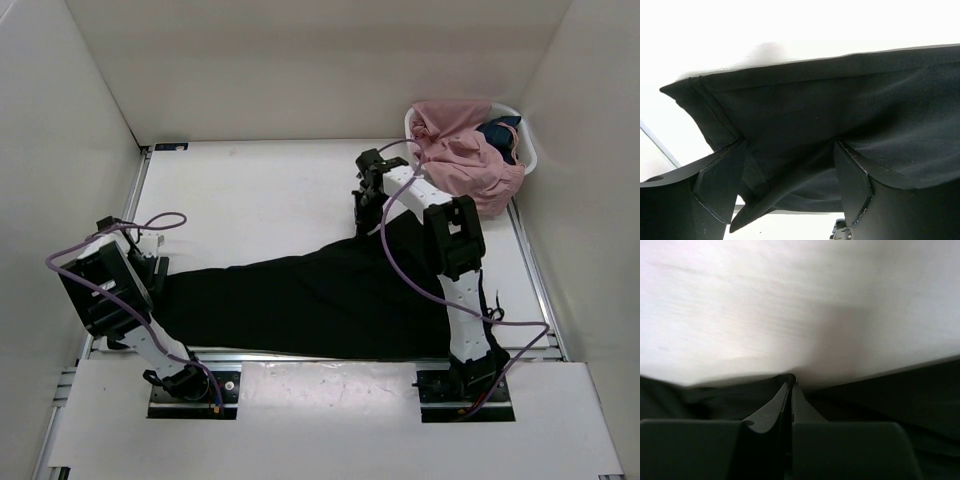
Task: Fold and stack the trousers
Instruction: Flatten the trousers out
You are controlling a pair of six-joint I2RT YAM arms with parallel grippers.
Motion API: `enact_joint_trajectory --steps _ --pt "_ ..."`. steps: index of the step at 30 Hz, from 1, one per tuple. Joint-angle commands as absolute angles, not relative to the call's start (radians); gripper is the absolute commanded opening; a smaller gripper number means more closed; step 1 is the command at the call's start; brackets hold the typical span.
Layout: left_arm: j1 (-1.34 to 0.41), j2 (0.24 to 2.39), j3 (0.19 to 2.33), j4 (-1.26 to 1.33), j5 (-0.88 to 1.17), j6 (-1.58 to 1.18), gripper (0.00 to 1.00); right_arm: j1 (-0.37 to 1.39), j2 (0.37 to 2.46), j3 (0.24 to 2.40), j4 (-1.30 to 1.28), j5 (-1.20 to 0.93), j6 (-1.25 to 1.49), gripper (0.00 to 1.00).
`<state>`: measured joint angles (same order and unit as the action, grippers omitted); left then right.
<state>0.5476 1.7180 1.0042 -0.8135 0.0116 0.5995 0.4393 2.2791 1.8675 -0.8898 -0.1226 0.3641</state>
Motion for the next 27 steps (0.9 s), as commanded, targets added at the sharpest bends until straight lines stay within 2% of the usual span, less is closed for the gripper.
enact_joint_trajectory --steps 1,3,6,9,10,13,18,22,23,24,25,27 --pt "0.552 1.767 0.901 -0.749 -0.035 0.6 0.81 0.39 2.194 1.979 -0.827 -0.251 0.419 0.0" --pt "0.552 1.767 0.888 -0.736 -0.049 0.6 0.81 0.38 2.13 1.99 -0.778 -0.252 0.466 0.0" --pt "0.552 1.755 0.867 -0.726 -0.067 0.62 0.81 0.365 1.929 1.857 -0.594 -0.192 0.514 0.0" --pt "0.552 1.755 0.83 -0.689 -0.097 0.62 0.81 0.365 1.621 1.592 -0.343 -0.121 0.564 0.0" --pt "0.552 1.767 0.821 -0.678 -0.097 0.629 0.81 0.365 1.556 1.436 -0.205 -0.108 0.58 0.0" --pt "0.552 1.767 0.798 -0.678 -0.097 0.629 0.81 0.376 1.347 1.249 -0.069 -0.043 0.615 0.0" --pt "0.552 1.767 0.788 -0.678 -0.087 0.629 0.81 0.44 1.211 1.051 -0.121 -0.052 0.574 0.0" --pt "0.552 1.747 0.798 -0.678 -0.1 0.638 0.81 0.564 1.326 1.052 -0.4 -0.069 0.436 0.0" --pt "0.552 1.738 0.798 -0.69 -0.109 0.638 0.81 0.59 1.412 1.092 -0.554 -0.057 0.413 0.13" --pt "0.552 1.729 0.816 -0.702 -0.109 0.638 0.81 0.618 1.449 1.107 -0.619 -0.025 0.4 0.33" --pt "0.552 1.718 0.833 -0.719 -0.1 0.638 0.81 0.668 1.475 1.12 -0.667 0.01 0.382 0.6" --pt "0.552 1.68 0.914 -0.787 -0.074 0.647 0.82 0.718 1.476 1.134 -0.715 0.079 0.382 0.87"
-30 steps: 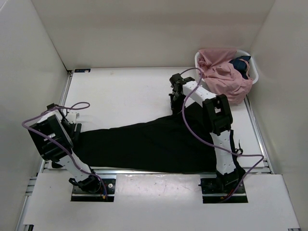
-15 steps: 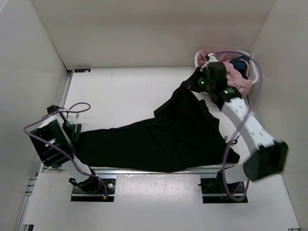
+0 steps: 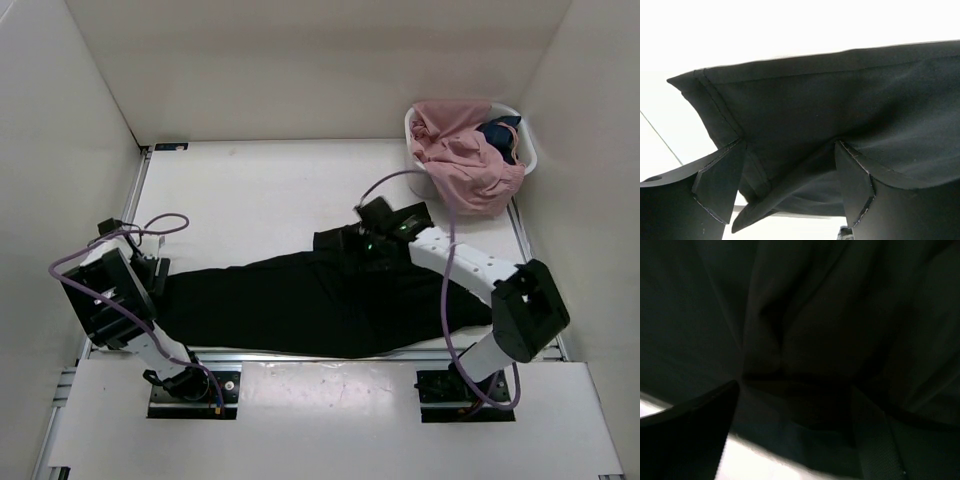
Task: Fold and stack the trousers
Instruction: Flatten the trousers out
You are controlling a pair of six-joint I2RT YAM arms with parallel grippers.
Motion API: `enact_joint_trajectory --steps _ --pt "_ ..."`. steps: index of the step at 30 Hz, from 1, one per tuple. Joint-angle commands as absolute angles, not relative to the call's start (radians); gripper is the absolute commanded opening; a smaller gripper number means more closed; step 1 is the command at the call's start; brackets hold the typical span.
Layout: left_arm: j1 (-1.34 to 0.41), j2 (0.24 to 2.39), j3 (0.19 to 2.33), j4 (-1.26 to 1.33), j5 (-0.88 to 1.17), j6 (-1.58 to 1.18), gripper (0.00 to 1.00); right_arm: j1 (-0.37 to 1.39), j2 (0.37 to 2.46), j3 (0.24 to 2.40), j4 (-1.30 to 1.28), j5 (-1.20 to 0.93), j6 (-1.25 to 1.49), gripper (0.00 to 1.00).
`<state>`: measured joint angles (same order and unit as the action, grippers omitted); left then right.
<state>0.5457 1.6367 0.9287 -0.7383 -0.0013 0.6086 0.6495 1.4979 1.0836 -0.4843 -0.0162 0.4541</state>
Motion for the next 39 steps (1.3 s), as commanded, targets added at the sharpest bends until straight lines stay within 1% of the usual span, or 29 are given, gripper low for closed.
enact_joint_trajectory --steps 1,3,4,5,7,8,9,11,12,13,14,15,16,18,21,23,26,28,29,31,32,33,34,36,37,38,39 --pt "0.552 1.668 0.951 -0.813 -0.055 0.656 0.82 0.745 1.456 1.146 -0.715 0.107 0.382 0.94" --pt "0.552 1.649 1.089 -0.886 -0.035 0.657 0.85 0.746 1.369 1.157 -0.681 0.147 0.406 0.99" --pt "0.552 1.649 1.142 -0.911 -0.014 0.657 0.87 0.715 1.309 1.157 -0.672 0.173 0.441 0.99" --pt "0.552 1.649 1.255 -0.935 -0.005 0.657 0.87 0.7 1.281 1.166 -0.672 0.208 0.465 0.99" --pt "0.531 1.649 1.368 -1.001 0.008 0.657 0.88 0.644 1.223 1.166 -0.689 0.293 0.514 0.99" --pt "0.493 1.658 1.47 -1.021 0.008 0.657 0.88 0.621 1.213 1.166 -0.705 0.355 0.569 0.99" --pt "0.462 1.667 1.514 -1.041 0.018 0.657 0.88 0.567 1.213 1.138 -0.748 0.368 0.59 0.99" --pt "0.37 1.68 1.583 -1.103 0.018 0.657 0.88 0.514 1.213 1.108 -0.794 0.388 0.65 0.99" --pt "0.248 1.699 1.629 -1.12 0.018 0.657 0.88 0.464 1.224 1.071 -0.816 0.397 0.664 0.99" --pt "0.179 1.712 1.646 -1.12 0.006 0.647 0.88 0.437 1.224 1.043 -0.816 0.408 0.664 0.99" --pt "0.107 1.726 1.66 -1.13 -0.003 0.625 0.88 0.411 1.224 1.016 -0.804 0.408 0.678 0.99" --pt "-0.04 1.768 1.698 -1.131 -0.015 0.612 0.89 0.359 1.224 0.985 -0.78 0.408 0.678 0.99" --pt "-0.11 1.796 1.728 -1.131 -0.015 0.598 0.89 0.329 1.215 0.929 -0.726 0.408 0.69 0.99" --pt "-0.272 1.889 1.842 -1.111 0.052 0.546 0.91 0.24 1.215 0.881 -0.654 0.369 0.69 0.99" --pt "-0.376 1.992 1.962 -1.022 0.139 0.464 0.95 0.157 1.227 0.789 -0.467 0.293 0.68 0.99" --pt "-0.449 2.103 2.064 -0.976 0.205 0.443 1.0 0.146 1.276 0.767 -0.384 0.258 0.68 0.99" --pt "-0.52 2.245 2.166 -0.976 0.262 0.433 1.0 0.12 1.351 0.767 -0.357 0.239 0.67 0.99" --pt "-0.547 2.282 2.157 -0.976 0.291 0.433 1.0 0.106 1.413 0.767 -0.368 0.229 0.67 0.99" --pt "-0.569 2.293 2.117 -0.976 0.304 0.433 1.0 0.106 1.431 0.781 -0.403 0.229 0.684 0.99" --pt "-0.578 2.293 2.06 -0.976 0.348 0.442 1.0 0.094 1.472 0.781 -0.425 0.241 0.698 0.89" --pt "-0.592 2.293 1.992 -0.976 0.389 0.442 1.0 0.072 1.473 0.76 -0.425 0.241 0.698 0.81" --pt "-0.606 2.293 1.958 -0.976 0.39 0.452 0.97 0.06 1.485 0.749 -0.436 0.25 0.716 0.59" --pt "-0.606 2.293 1.927 -0.985 0.39 0.453 0.79 0.046 1.485 0.736 -0.452 0.25 0.73 0.46" --pt "-0.617 2.281 1.847 -0.994 0.376 0.462 0.56 -0.004 1.465 0.704 -0.481 0.259 0.768 0.22" --pt "-0.617 2.281 1.826 -0.994 0.367 0.462 0.43 -0.021 1.454 0.695 -0.494 0.259 0.778 0.06" --pt "-0.606 2.263 1.804 -1.003 0.354 0.462 0.17 -0.046 1.442 0.695 -0.505 0.271 0.778 0.0" --pt "-0.595 2.226 1.757 -1.003 0.342 0.462 0.14 -0.046 1.416 0.684 -0.517 0.281 0.778 0.0"
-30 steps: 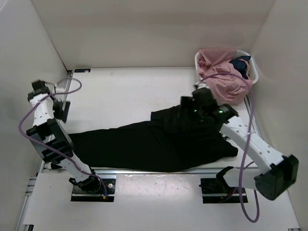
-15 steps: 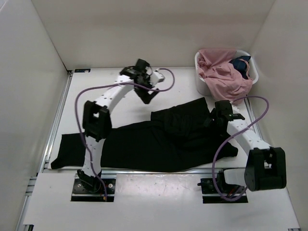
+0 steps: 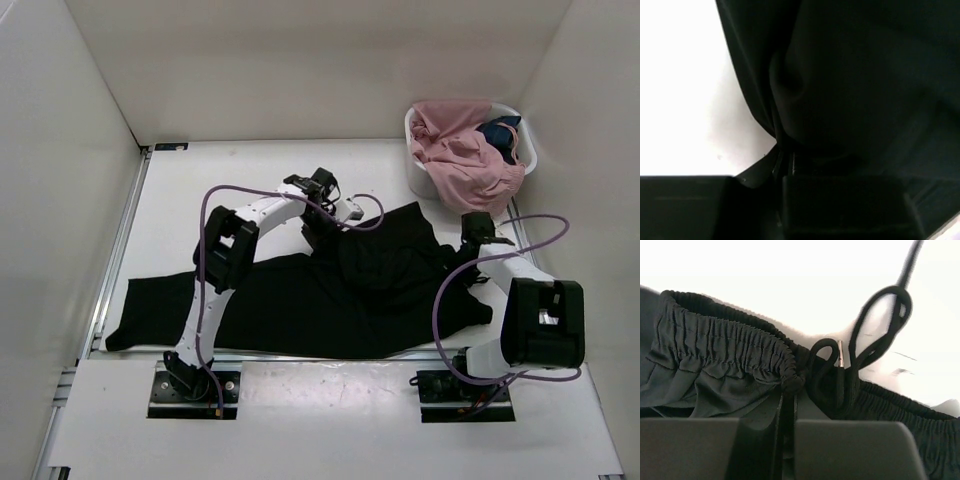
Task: Fold and stack the trousers
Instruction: Flatten the trousers out
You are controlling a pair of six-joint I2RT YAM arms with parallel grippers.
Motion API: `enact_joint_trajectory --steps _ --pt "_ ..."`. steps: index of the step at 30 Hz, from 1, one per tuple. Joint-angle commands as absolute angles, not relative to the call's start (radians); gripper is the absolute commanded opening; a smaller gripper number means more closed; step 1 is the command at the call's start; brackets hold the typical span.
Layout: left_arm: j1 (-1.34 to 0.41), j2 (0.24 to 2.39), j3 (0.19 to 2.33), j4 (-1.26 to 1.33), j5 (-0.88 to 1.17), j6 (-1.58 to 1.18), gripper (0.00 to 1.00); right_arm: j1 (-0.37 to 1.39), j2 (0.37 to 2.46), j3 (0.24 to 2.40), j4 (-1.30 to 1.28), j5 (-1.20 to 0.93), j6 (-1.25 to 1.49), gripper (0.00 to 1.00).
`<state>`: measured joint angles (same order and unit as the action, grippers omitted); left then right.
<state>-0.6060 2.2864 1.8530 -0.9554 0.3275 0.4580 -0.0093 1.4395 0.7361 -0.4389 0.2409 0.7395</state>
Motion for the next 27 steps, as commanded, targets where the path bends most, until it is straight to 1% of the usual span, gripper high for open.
enact_joint_trajectory --steps 1,3,5,6,7,8,9,11,13,14,15,17,18,19,20,21,23,27 --pt "-0.595 2.205 1.732 -1.003 0.328 0.462 0.14 -0.058 1.404 0.684 -0.544 0.29 0.778 0.0" --pt "-0.586 2.124 1.651 -1.003 0.273 0.462 0.14 -0.058 1.37 0.684 -0.563 0.299 0.756 0.0" --pt "-0.586 2.065 1.599 -1.022 0.264 0.462 0.14 -0.058 1.361 0.684 -0.59 0.288 0.736 0.0" --pt "-0.604 2.037 1.576 -1.031 0.264 0.477 0.2 -0.058 1.348 0.684 -0.591 0.279 0.706 0.0" --pt "-0.613 1.987 1.536 -1.041 0.264 0.486 0.52 -0.058 1.338 0.684 -0.604 0.279 0.687 0.01" --pt "-0.623 1.965 1.522 -1.064 0.253 0.5 0.65 -0.058 1.338 0.696 -0.618 0.259 0.667 0.15" --pt "-0.632 1.947 1.522 -1.065 0.253 0.511 0.74 -0.058 1.313 0.707 -0.63 0.25 0.651 0.22" --pt "-0.632 1.907 1.546 -1.074 0.216 0.525 0.85 -0.058 1.263 0.739 -0.672 0.264 0.611 0.35" --pt "-0.609 1.907 1.615 -1.043 0.19 0.502 0.86 -0.058 1.221 0.77 -0.699 0.29 0.598 0.36" --pt "-0.595 1.917 1.719 -1.026 0.18 0.483 0.87 -0.058 1.203 0.805 -0.731 0.334 0.598 0.36" --pt "-0.583 1.93 1.773 -1.005 0.179 0.462 0.92 -0.058 1.177 0.819 -0.741 0.348 0.609 0.36" --pt "-0.562 1.985 1.898 -0.919 0.179 0.423 0.97 -0.058 1.166 0.853 -0.741 0.348 0.609 0.42" --pt "-0.561 2.017 1.943 -0.902 0.195 0.423 0.98 -0.058 1.166 0.853 -0.729 0.321 0.618 0.52" --pt "-0.572 2.057 1.995 -0.893 0.195 0.423 0.98 -0.058 1.178 0.853 -0.715 0.305 0.618 0.56" --pt "-0.596 2.156 2.12 -0.893 0.222 0.432 0.98 -0.058 1.205 0.853 -0.703 0.296 0.627 0.6" --pt "-0.61 2.207 2.181 -0.893 0.235 0.433 1.0 -0.058 1.222 0.864 -0.669 0.282 0.627 0.64" --pt "-0.644 2.338 2.314 -0.872 0.258 0.433 1.0 -0.058 1.282 0.877 -0.638 0.241 0.627 0.67" --pt "-0.672 2.474 2.384 -0.732 0.276 0.377 1.0 -0.058 1.362 0.928 -0.607 0.229 0.637 0.71"
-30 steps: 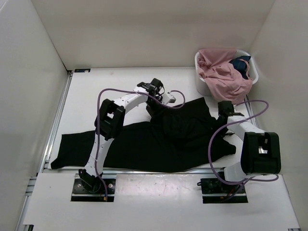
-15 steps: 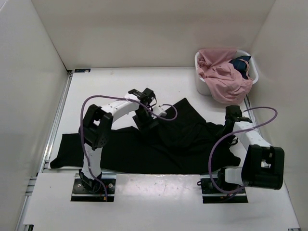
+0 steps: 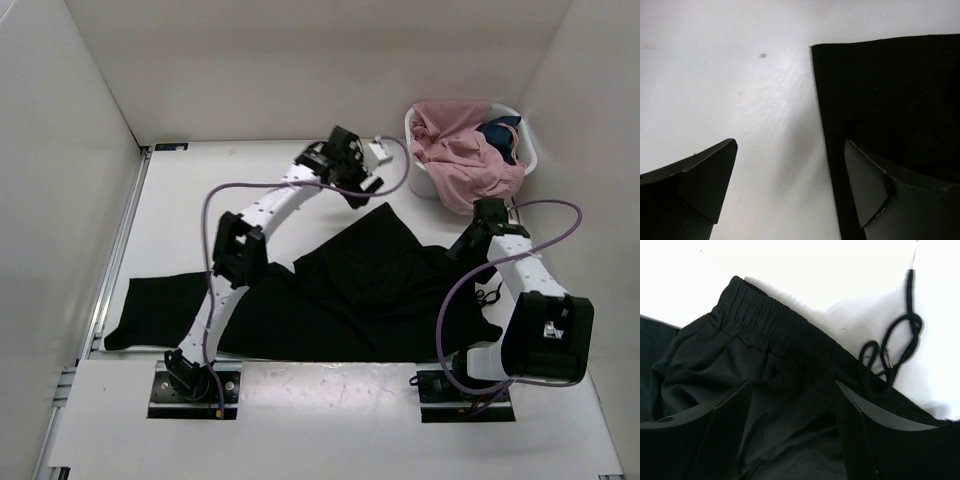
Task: Fold and stack the trousers
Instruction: Flatten the trousers out, then fold the trousers
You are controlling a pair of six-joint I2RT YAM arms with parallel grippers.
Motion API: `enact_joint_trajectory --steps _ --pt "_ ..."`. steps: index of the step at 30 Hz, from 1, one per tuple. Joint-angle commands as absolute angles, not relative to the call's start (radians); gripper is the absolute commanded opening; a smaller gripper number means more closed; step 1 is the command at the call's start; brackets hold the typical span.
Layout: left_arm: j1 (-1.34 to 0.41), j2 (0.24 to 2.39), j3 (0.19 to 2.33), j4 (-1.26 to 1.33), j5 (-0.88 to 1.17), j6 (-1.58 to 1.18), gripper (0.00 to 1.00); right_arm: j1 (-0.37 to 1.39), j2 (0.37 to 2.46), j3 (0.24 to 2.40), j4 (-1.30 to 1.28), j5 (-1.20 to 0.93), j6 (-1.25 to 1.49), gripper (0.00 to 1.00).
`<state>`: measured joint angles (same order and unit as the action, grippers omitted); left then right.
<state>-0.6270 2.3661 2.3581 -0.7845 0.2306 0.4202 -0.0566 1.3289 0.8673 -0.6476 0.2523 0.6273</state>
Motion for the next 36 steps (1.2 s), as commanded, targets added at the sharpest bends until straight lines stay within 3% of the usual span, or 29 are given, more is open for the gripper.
enact_joint_trajectory --steps 1,9,15,19,20,21,22,23,24,26,27,29,36 --pt "-0.672 2.502 2.402 -0.717 0.276 0.377 1.0 -0.058 1.362 0.942 -0.607 0.229 0.624 0.71" --pt "-0.684 2.643 2.451 -0.626 0.311 0.341 1.0 -0.067 1.396 0.942 -0.489 0.204 0.594 0.74" --pt "-0.703 2.652 2.41 -0.617 0.365 0.37 0.98 -0.067 1.577 1.037 -0.531 0.264 0.638 0.77" --pt "-0.712 2.619 2.336 -0.626 0.471 0.38 0.55 -0.067 1.712 1.081 -0.56 0.264 0.672 0.78" --pt "-0.712 2.606 2.327 -0.636 0.485 0.38 0.3 -0.067 1.723 1.081 -0.548 0.264 0.686 0.78" --pt "-0.712 2.593 2.313 -0.649 0.485 0.38 0.16 -0.067 1.741 1.081 -0.548 0.264 0.686 0.73" --pt "-0.712 2.583 2.303 -0.649 0.494 0.38 0.14 -0.067 1.741 1.081 -0.548 0.264 0.695 0.68" --pt "-0.712 2.559 2.281 -0.666 0.485 0.391 0.14 -0.067 1.741 1.072 -0.548 0.278 0.707 0.6" --pt "-0.712 2.543 2.267 -0.666 0.46 0.391 0.14 -0.067 1.741 1.072 -0.548 0.278 0.707 0.41" --pt "-0.692 2.487 2.234 -0.666 0.359 0.382 0.14 -0.067 1.741 1.063 -0.548 0.291 0.716 0.25" --pt "-0.671 2.465 2.224 -0.666 0.335 0.368 0.14 -0.067 1.741 1.063 -0.548 0.291 0.716 0.12" --pt "-0.582 2.389 2.214 -0.675 0.258 0.325 0.14 -0.077 1.732 1.063 -0.548 0.301 0.716 0.0" --pt "-0.276 2.087 2.111 -0.695 -0.029 0.393 0.14 -0.149 1.571 1.086 -0.567 0.322 0.661 0.0"
